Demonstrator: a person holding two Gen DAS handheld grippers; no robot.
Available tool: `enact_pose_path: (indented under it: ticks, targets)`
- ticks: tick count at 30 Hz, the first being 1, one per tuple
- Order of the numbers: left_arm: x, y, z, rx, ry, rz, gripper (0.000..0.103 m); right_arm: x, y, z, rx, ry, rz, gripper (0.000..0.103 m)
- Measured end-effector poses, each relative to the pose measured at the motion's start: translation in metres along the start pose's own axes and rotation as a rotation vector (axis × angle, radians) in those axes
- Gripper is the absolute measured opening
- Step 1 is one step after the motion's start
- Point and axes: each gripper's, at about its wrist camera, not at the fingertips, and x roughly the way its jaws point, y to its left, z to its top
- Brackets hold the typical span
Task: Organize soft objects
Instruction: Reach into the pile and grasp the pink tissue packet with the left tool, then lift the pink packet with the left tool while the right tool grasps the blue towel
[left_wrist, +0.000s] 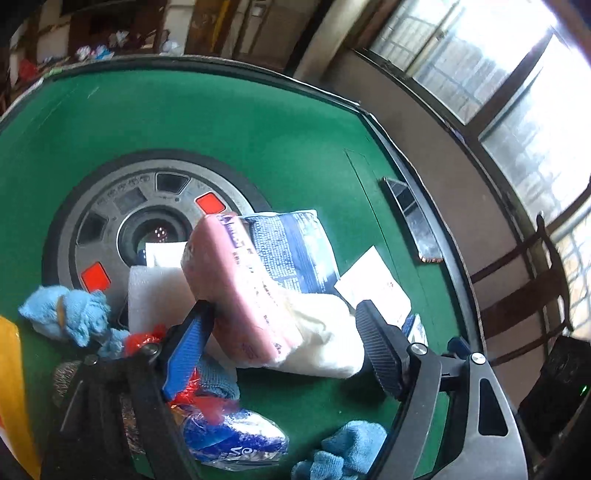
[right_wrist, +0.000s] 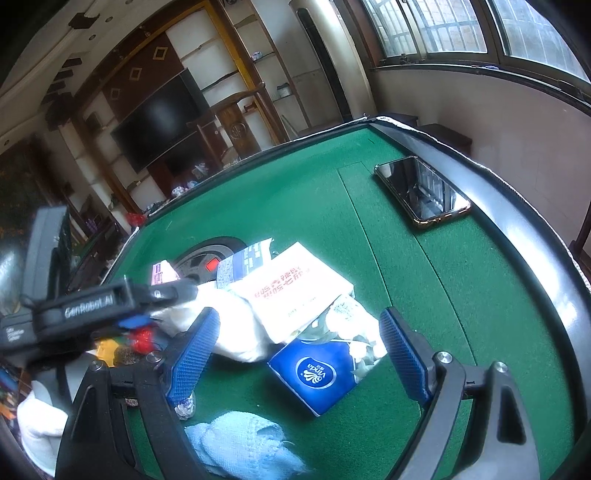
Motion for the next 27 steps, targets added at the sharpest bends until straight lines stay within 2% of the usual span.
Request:
enact_pose_path:
  ticks: [3,5,7,8,9,11,18,23,27]
  targets:
    - [0.005,0.032,0.001,-0.18,-0.013,-0.066,0.079,0.0,0.0,0.0,0.0,0.004,0.001,0.084]
    - [0.002,0.039,0.003,-0.191,-0.041,-0.05,0.079,0.0,0.001,-0.001,0.0,0.006,0.0,0.084]
    - [-0.001,0.039,0.003,-0.18,-0.043,-0.023,0.063,0.001,0.001,0.0,-0.001,0.009,-0.002,0.084]
    - [-0.003,0.04,0.002,-0.189,-0.044,-0.026,0.038,0.001,0.001,0.0,0.0,0.01,-0.003,0.084]
    - [-0.004,0.041,0.001,-0.191,-0.041,-0.035,0.024,0.001,0.001,0.0,0.0,0.011,-0.004,0.084]
    - [-0.003,0.042,-0.001,-0.185,-0.03,-0.067,0.024,0.002,0.001,0.0,-0.003,0.012,-0.01,0.084]
    - [-0.032,0.037,-0.017,-0.154,-0.108,-0.106,0.023,0.002,-0.003,-0.001,0.013,0.011,-0.013,0.084]
    - [-0.083,0.032,-0.036,-0.136,-0.198,-0.205,0.023,0.001,-0.007,-0.001,0.027,0.01,-0.016,0.084]
    - [-0.129,0.035,-0.058,-0.14,-0.276,-0.297,0.023,-0.001,-0.004,-0.001,0.019,0.01,0.023,0.084]
